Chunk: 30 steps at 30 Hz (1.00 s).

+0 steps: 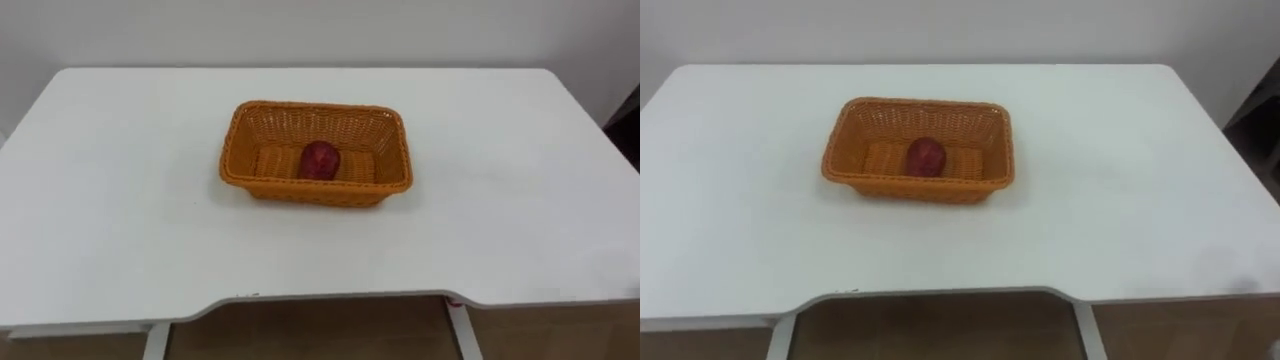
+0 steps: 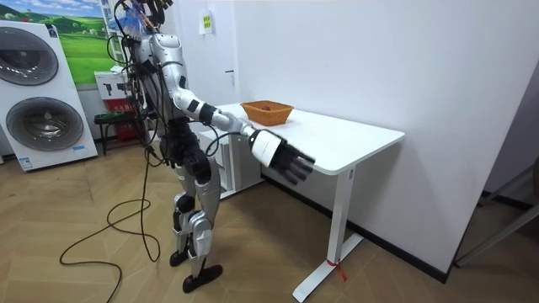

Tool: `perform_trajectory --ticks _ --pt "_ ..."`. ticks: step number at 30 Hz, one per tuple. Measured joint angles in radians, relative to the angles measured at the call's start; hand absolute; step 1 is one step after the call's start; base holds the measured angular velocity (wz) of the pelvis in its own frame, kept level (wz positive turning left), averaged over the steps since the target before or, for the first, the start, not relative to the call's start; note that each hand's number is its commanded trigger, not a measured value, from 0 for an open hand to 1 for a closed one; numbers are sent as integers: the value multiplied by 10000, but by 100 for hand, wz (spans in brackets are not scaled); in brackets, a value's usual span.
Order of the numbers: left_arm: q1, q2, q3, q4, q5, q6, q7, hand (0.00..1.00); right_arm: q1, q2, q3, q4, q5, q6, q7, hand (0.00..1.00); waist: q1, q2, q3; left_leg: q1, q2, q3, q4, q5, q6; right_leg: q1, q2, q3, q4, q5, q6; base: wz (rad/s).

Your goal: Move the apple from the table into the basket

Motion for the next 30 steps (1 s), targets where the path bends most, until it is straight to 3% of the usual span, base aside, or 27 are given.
perform_trajectory --ticks 2,4,7,10,15,22,30 --pt "-20 -6 2 16 39 77 2 0 127 141 248 1355 378 19 213 0 43 -21 12 20 0 -10 -8 -1 -1 4 3 -8 -44 0 0 2" --pt "79 -34 5 34 79 83 -10 0 245 602 264 3093 1166 139 796 0 161 -43 7 59 -6 -58 6 -6 -5 146 19 0 -170 4 -2 5" --pt "110 -139 8 54 83 160 -96 0 463 1159 288 4259 1954 489 1521 0 262 146 30 21 -14 -50 37 -28 -7 116 17 34 -182 3 -2 -3" --pt "50 -340 123 86 130 188 -103 0 478 1390 966 5145 2263 691 2289 0 337 337 38 16 -28 -38 28 -53 9 96 -3 23 -184 -4 10 -1" --pt "-120 -435 208 264 174 392 -71 0 567 1866 2101 5994 2142 924 3435 0 536 396 51 80 -40 -200 9 -60 -3 159 -3 -91 -333 -28 1 7" --pt "-47 -570 160 535 177 635 -74 0 534 1911 3451 6020 -47 1296 4537 0 559 481 54 75 -51 -215 12 -60 -2 180 -14 -133 -296 -24 6 0" --pt "-168 -694 -317 631 162 818 -113 0 516 1901 4163 6229 -1957 1789 5449 0 568 619 74 87 -45 -197 12 -63 0 153 -20 -111 -226 -33 3 0"
